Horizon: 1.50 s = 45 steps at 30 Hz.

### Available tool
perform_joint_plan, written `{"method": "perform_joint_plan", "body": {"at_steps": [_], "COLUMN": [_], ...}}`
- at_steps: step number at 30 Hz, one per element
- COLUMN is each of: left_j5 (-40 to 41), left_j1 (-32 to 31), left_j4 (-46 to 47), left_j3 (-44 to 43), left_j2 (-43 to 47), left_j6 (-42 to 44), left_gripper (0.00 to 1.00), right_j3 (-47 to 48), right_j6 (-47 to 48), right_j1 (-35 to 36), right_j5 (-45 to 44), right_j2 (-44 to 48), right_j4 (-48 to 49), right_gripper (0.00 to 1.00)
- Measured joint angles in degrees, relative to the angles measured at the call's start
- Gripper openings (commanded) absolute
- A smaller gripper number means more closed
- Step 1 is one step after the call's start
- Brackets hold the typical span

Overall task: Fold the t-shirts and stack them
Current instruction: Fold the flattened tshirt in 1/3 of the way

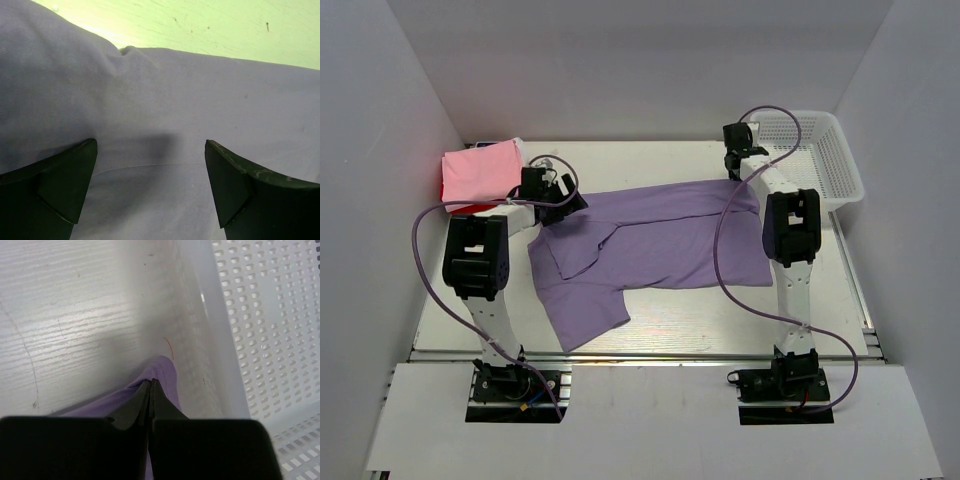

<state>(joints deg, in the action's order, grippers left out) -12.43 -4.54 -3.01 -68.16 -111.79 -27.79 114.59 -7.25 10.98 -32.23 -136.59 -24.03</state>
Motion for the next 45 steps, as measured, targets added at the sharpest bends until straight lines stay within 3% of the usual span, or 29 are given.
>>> {"method": "perform_joint_plan", "body": {"at_steps": [11, 15, 20, 21, 24, 30, 36, 41, 45], "left_j5": [5.8, 5.9, 5.8, 5.7, 5.7, 2.9, 2.0, -0.2, -1.1], "left_j1": [-0.1, 0.1, 0.7, 0.7, 0.9, 0.8, 0.1, -0.3, -0.8], "left_j4": [-2.8, -3.0, -3.2, -3.1, -3.9, -6.8, -11.0, -16.6, -19.1], "left_j3": [-4.7, -9.1, -15.9, -17.7, -24.3, -37.4, -40.3, -40.3, -34.4], "left_j2": [-2.7, -5.9, -10.7, -12.1, -16.5, -24.5, -25.1, -20.3, -8.8], "left_j6": [2.2, 3.8, 5.9, 6.2, 7.0, 8.3, 10.3, 12.6, 13.6], "left_gripper": [1.00, 1.00, 1.00, 1.00, 1.00, 1.00, 1.00, 1.00, 1.00], "right_j3": [3.8, 3.8, 3.7, 3.6, 2.0, -1.9, -2.7, -8.4, -20.3], "right_j6": [-3.6, -1.9, 3.0, 3.5, 6.1, 9.6, 9.3, 5.2, 0.5], "right_j1": [-1.4, -2.1, -2.3, -2.2, -1.4, 1.0, 2.8, 3.3, 3.8], "right_j5": [0.8, 3.1, 8.2, 9.1, 11.8, 15.4, 18.4, 22.7, 25.2], "right_j2": [0.0, 0.0, 0.0, 0.0, 0.7, 4.0, 9.2, 18.4, 29.4], "right_j4": [1.0, 2.8, 6.8, 7.6, 9.8, 10.4, 9.1, 7.2, 7.4], "right_gripper": [0.03, 0.31, 0.55, 0.69, 0.90, 0.90, 0.90, 0.90, 0.90]}}
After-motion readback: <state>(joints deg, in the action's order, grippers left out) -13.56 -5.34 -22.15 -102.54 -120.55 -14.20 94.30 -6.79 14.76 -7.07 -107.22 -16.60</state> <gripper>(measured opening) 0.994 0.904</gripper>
